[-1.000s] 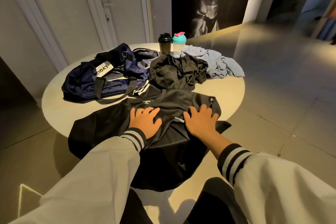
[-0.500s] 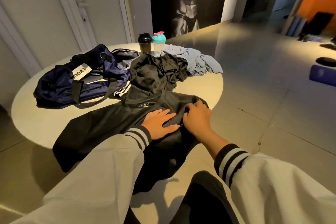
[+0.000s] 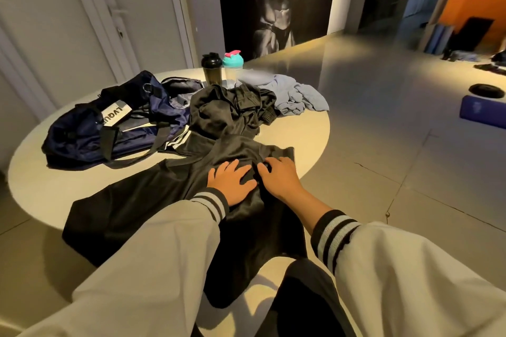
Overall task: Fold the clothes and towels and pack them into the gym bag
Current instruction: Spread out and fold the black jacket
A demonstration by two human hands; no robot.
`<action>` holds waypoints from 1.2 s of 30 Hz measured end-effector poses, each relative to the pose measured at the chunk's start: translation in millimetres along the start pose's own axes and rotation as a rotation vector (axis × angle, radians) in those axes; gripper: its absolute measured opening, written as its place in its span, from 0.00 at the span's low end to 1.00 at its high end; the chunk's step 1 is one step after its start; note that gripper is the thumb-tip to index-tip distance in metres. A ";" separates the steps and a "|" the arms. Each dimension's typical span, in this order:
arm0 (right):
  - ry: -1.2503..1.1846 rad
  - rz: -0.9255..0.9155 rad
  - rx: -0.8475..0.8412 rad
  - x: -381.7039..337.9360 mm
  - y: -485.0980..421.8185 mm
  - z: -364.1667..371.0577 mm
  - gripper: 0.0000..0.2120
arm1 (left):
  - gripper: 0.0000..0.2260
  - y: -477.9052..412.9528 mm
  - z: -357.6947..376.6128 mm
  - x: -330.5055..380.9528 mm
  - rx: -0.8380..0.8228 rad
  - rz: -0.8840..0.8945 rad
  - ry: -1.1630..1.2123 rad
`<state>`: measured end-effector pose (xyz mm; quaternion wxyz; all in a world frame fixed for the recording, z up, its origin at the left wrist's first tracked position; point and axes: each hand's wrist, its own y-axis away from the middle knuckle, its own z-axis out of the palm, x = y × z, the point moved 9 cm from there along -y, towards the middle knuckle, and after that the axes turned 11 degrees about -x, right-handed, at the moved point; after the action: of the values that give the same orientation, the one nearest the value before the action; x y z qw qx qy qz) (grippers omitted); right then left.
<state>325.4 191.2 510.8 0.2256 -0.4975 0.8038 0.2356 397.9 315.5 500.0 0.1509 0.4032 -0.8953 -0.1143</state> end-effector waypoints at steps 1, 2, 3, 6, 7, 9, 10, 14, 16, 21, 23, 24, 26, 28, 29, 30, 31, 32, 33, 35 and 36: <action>-0.010 -0.029 0.013 -0.9 -2.8 -1.1 0.23 | 0.27 -1.8 0.6 2.9 0.014 0.013 0.018; -0.027 -0.044 0.037 0.7 -4.4 -3.9 0.23 | 0.24 -3.5 -1.7 3.2 0.053 0.025 0.046; -0.037 -0.029 0.065 6.2 -4.8 -8.4 0.23 | 0.21 -3.9 -6.0 1.4 0.109 0.035 0.089; 0.082 0.162 0.068 30.4 -3.9 -19.1 0.26 | 0.09 -3.0 -15.2 -4.5 0.238 0.045 0.220; 0.132 0.210 0.034 34.5 -4.7 -18.5 0.26 | 0.09 -4.8 -15.0 -3.8 0.241 0.045 0.196; 0.170 0.230 0.025 35.1 -7.0 -20.5 0.24 | 0.18 -8.6 -12.0 0.0 0.194 0.044 0.125; 0.149 0.217 0.058 33.3 -8.2 -24.6 0.23 | 0.24 -10.7 -9.9 -0.3 0.156 0.034 0.113; 0.018 -0.018 0.394 5.9 1.2 -59.9 0.25 | 0.32 -20.2 -3.7 -5.3 0.068 0.017 0.060; -0.025 -0.297 0.369 -32.6 2.5 -60.4 0.25 | 0.30 -19.8 -14.1 -2.7 0.166 0.099 0.221; -0.156 -0.473 0.141 -63.0 -1.9 -25.3 0.18 | 0.16 -7.3 -32.5 -37.7 0.426 0.176 1.261; -0.128 -0.302 0.238 -42.4 -7.3 -29.7 0.17 | 0.14 -6.9 -27.0 -40.2 0.398 0.163 1.294; -0.060 -0.209 0.208 -33.0 -12.5 -26.9 0.17 | 0.13 -8.9 -26.1 -38.1 0.384 0.161 1.207; 0.052 -0.105 0.062 -21.8 -22.1 -14.8 0.17 | 0.16 -14.2 -23.1 -30.0 0.363 0.155 0.853; 0.035 -0.106 0.003 -14.3 -23.6 -9.1 0.18 | 0.23 -18.1 -19.3 -16.5 0.336 0.187 0.549; 0.033 -0.111 0.022 -10.3 -22.3 -11.2 0.18 | 0.24 -18.5 -19.5 -12.8 0.334 0.196 0.487; 0.053 -0.098 0.045 -4.7 -20.9 -13.8 0.18 | 0.21 -18.9 -19.8 -12.3 0.338 0.197 0.460; 0.093 -0.063 0.064 1.8 -19.0 -15.9 0.17 | 0.17 -18.2 -21.8 -11.9 0.361 0.209 0.441; 0.149 -0.012 0.075 8.1 -16.8 -17.3 0.17 | 0.10 -17.8 -22.5 -12.2 0.381 0.220 0.424; 0.219 0.032 0.083 12.5 -14.3 -18.2 0.18 | 0.06 -17.5 -21.9 -12.5 0.390 0.227 0.409; 0.277 0.032 0.091 11.1 -10.3 -18.1 0.18 | 0.05 -18.3 -19.8 -13.5 0.387 0.226 0.394; 0.243 -0.014 0.097 6.4 -9.1 -16.8 0.18 | 0.07 -18.3 -19.5 -13.0 0.385 0.223 0.392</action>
<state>328.9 173.1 518.8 0.1519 -0.5163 0.8322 0.1330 425.7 311.9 509.9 0.2533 0.3377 -0.8932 0.1548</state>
